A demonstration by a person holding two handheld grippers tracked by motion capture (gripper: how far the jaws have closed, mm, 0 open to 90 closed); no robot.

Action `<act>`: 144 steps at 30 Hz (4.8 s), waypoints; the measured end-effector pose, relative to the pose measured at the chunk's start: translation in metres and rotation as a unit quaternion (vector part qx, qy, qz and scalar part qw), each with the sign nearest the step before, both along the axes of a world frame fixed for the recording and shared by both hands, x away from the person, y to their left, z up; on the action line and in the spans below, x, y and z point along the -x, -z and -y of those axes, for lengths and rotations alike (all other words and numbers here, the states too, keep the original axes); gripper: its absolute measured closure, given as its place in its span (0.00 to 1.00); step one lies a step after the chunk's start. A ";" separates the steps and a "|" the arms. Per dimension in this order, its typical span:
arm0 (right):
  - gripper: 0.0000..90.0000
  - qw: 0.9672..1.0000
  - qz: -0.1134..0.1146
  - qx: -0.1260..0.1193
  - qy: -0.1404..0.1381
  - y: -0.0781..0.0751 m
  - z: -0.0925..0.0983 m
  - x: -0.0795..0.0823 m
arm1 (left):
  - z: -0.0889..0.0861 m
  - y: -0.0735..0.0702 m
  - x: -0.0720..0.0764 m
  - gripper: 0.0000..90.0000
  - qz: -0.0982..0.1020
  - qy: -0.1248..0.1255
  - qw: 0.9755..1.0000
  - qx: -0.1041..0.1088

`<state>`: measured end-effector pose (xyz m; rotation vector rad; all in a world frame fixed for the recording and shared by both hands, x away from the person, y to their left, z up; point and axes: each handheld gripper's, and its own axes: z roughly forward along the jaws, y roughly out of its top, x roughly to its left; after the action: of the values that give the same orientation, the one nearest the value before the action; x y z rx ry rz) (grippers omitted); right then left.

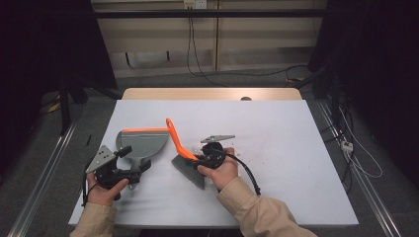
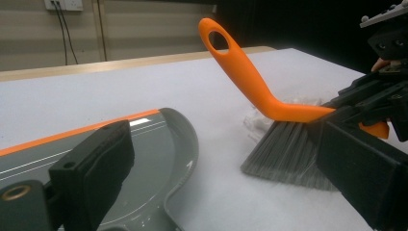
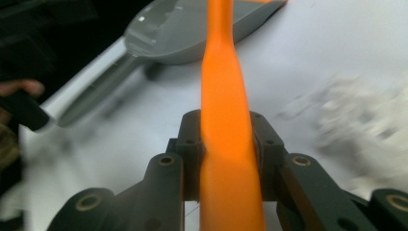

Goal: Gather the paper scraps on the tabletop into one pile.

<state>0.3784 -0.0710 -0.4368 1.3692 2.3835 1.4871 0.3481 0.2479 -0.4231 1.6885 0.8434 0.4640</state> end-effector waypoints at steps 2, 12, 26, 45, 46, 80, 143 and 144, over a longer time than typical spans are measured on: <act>0.80 1.000 0.004 0.000 -0.008 0.000 0.004 -0.005 | 0.000 0.000 0.000 0.07 -0.001 0.000 1.000 0.000; 0.80 0.999 0.026 0.027 0.037 -0.002 0.028 -0.033 | -0.001 0.000 0.000 0.07 0.000 -0.002 1.000 0.000; 0.80 0.998 0.023 -0.034 0.049 -0.023 0.035 -0.029 | 0.001 0.001 -0.001 0.07 0.000 0.001 1.000 -0.004; 0.80 1.000 0.010 0.000 0.017 0.001 0.031 -0.008 | 0.000 0.000 0.000 0.07 -0.001 -0.002 1.000 0.000; 0.80 1.000 0.011 0.002 0.020 0.001 0.034 -0.010 | 0.000 0.000 0.000 0.07 -0.001 -0.001 1.000 -0.001; 0.80 0.999 0.024 -0.018 -0.028 -0.003 0.012 -0.010 | 0.001 0.000 0.000 0.07 -0.002 -0.001 1.000 0.000; 0.80 0.983 0.114 0.111 0.096 -0.011 0.129 -0.080 | 0.000 0.001 -0.001 0.07 -0.003 -0.004 1.000 -0.004; 0.79 0.983 0.112 0.115 0.094 -0.010 0.129 -0.080 | 0.000 0.001 -0.001 0.07 -0.003 -0.004 1.000 -0.004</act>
<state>0.4584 -0.2002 -0.4273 1.2585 2.1437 1.2040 0.3491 0.2479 -0.4237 1.6947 0.8536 0.4689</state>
